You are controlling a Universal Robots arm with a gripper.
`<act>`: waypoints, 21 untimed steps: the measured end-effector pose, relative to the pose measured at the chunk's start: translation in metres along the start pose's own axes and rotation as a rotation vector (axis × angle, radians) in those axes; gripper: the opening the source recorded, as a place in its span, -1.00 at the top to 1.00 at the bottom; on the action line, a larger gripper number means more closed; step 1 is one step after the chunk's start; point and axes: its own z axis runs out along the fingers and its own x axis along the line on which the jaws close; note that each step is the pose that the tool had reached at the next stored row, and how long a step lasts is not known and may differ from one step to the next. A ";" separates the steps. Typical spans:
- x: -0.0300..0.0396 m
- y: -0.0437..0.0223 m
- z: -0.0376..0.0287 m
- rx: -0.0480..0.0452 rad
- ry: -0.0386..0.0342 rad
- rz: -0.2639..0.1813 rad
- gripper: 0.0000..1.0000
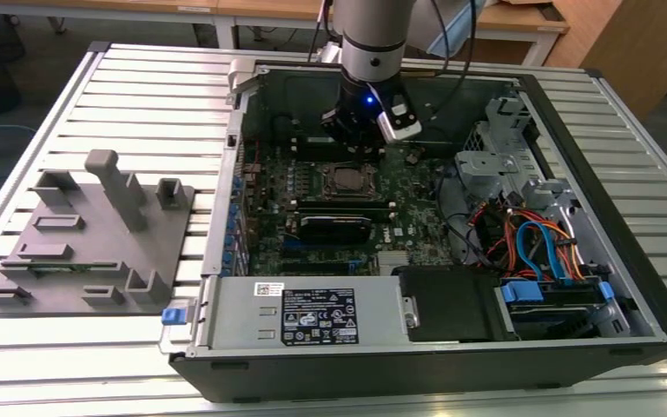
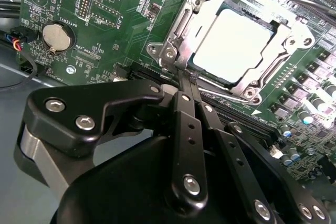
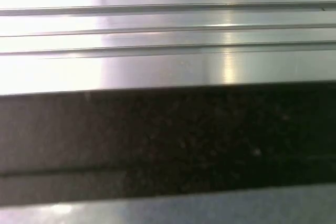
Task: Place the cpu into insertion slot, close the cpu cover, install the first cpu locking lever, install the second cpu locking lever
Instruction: 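Install the first cpu locking lever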
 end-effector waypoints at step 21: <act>-0.0006 -0.0003 0.0056 0.0043 0.0020 0.000 0.79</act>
